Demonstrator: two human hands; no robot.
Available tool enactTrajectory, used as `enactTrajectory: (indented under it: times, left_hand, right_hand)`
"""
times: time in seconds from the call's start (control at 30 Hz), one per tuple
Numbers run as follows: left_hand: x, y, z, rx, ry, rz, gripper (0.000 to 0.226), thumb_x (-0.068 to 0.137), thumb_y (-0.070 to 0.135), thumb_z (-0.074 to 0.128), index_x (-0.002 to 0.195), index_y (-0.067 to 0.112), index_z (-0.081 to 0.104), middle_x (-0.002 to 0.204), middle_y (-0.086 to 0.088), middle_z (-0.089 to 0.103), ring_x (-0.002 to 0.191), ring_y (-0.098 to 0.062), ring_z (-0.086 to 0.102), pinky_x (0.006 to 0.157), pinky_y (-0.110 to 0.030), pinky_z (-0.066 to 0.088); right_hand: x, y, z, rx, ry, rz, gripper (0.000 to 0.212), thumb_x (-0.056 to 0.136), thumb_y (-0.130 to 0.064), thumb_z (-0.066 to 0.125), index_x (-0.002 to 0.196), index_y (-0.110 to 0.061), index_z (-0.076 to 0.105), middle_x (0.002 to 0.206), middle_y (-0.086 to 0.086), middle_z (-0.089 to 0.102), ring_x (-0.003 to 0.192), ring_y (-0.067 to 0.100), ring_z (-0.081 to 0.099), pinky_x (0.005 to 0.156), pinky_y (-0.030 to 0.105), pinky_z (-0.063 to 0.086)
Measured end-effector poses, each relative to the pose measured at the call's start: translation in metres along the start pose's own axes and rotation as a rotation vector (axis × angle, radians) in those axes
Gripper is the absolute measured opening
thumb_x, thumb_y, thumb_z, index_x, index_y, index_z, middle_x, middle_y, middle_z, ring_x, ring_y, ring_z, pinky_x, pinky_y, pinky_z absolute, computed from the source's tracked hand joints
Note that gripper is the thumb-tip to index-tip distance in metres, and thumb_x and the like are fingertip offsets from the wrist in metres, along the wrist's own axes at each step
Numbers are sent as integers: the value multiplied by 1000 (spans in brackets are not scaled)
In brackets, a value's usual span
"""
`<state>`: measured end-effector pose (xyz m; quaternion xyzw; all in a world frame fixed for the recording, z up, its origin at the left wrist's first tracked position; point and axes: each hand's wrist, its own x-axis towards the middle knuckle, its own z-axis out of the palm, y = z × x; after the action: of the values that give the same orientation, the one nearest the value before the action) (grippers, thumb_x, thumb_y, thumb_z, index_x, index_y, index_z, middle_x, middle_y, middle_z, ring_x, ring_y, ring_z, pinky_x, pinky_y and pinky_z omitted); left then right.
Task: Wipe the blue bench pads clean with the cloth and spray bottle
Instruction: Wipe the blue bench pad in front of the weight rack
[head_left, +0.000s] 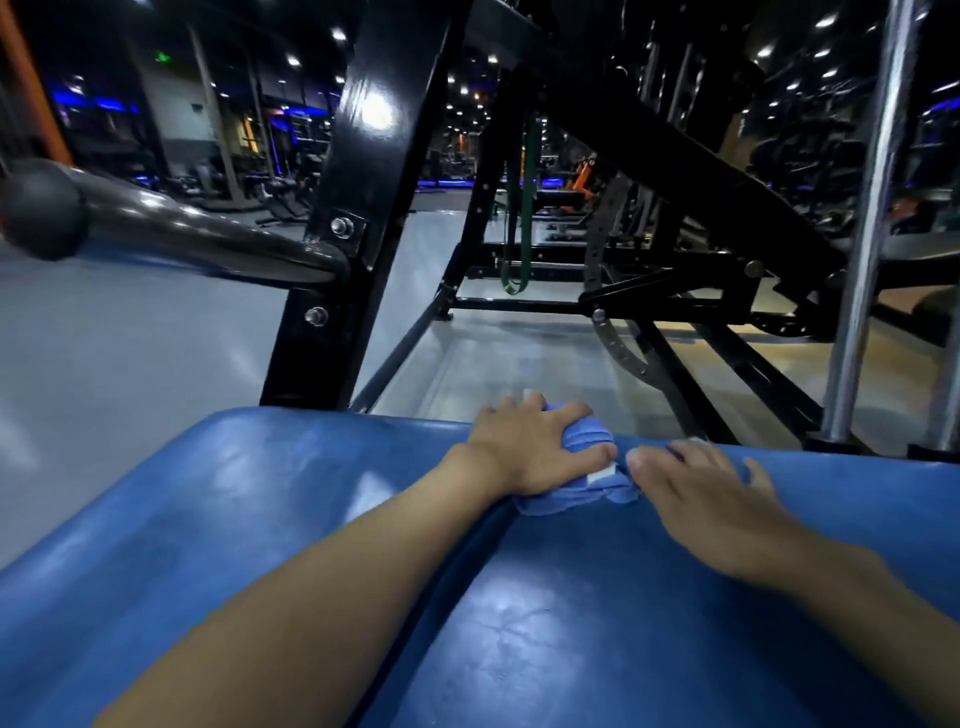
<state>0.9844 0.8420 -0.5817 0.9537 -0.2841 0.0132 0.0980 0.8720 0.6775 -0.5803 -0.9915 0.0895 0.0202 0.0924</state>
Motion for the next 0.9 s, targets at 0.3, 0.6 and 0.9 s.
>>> enactTrajectory:
  times: [0.3,0.6,0.9]
  left_hand:
    - [-28,-98,-21,14,22,-174,54,81,81,31,125,52,44,128,-6,53,120,-37,48,102,-50,33]
    - [-60,-168,-31,-9,168,-276,59,75,86,34,125,56,44,130,0,53,123,-33,47,104,-48,32]
    - [-98,-234,-43,-49,247,-381,72,70,89,26,132,54,39,124,0,53,119,-29,47,97,-43,40]
  right_hand:
    - [13,-79,25,-38,-32,-73,59,98,-58,2,154,-42,11,165,5,2,152,21,-7,119,54,-6]
    - [17,-162,32,20,-65,-344,56,99,-56,4,151,-40,20,166,-8,1,151,12,-10,119,52,-8]
    - [25,-241,47,-4,-36,-436,53,100,-55,10,136,-26,37,151,5,31,148,22,12,120,53,4]
